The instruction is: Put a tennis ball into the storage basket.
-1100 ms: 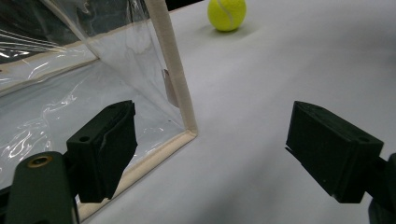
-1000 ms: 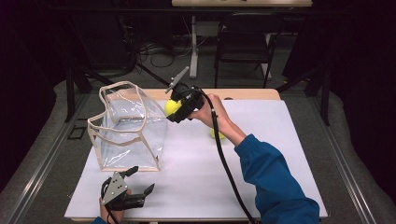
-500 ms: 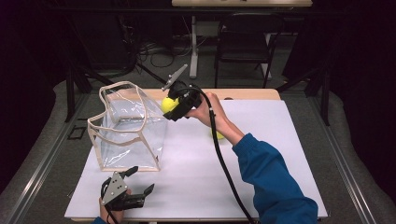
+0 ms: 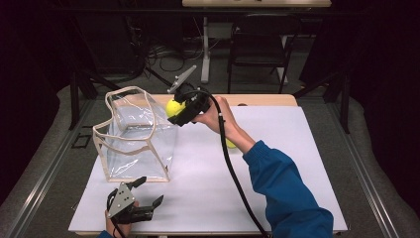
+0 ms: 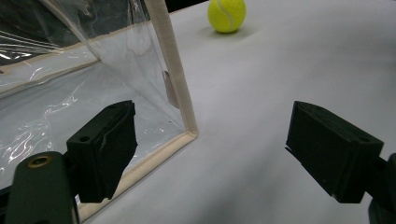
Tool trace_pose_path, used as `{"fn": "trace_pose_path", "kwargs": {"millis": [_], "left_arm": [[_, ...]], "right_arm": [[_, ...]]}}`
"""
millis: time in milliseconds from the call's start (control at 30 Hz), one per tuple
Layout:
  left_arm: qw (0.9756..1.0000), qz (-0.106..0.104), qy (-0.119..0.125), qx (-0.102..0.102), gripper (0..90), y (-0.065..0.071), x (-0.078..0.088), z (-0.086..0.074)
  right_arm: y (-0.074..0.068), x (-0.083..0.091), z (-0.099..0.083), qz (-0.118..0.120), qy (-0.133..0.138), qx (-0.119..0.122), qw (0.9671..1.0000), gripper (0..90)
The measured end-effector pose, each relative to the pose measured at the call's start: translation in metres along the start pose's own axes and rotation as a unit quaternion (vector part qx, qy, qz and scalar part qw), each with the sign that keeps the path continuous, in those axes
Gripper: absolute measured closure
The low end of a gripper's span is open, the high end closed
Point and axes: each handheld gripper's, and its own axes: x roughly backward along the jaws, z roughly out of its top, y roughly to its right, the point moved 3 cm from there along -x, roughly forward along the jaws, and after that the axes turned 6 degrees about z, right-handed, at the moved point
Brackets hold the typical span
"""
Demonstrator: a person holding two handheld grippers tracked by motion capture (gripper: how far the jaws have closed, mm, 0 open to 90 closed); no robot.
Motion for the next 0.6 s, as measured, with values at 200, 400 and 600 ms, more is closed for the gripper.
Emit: {"fn": "trace_pose_path", "kwargs": {"millis": [200, 400, 600], "left_arm": [[1.0, 0.0, 0.001, 0.0, 16.1, 0.0, 0.0, 0.0], [1.0, 0.001, 0.003, 0.003, 16.1, 0.0, 0.001, 0.0], [1.0, 0.001, 0.006, 0.002, 16.1, 0.0, 0.001, 0.0]], "right_arm": [[-0.002, -0.001, 0.005, 0.005, 0.012, 0.0, 0.9999, 26.1], [-0.006, -0.003, 0.011, 0.004, 0.022, 0.006, 0.9997, 26.1], [-0.008, -0.003, 0.016, 0.008, 0.035, 0.006, 0.9994, 26.1]]}}
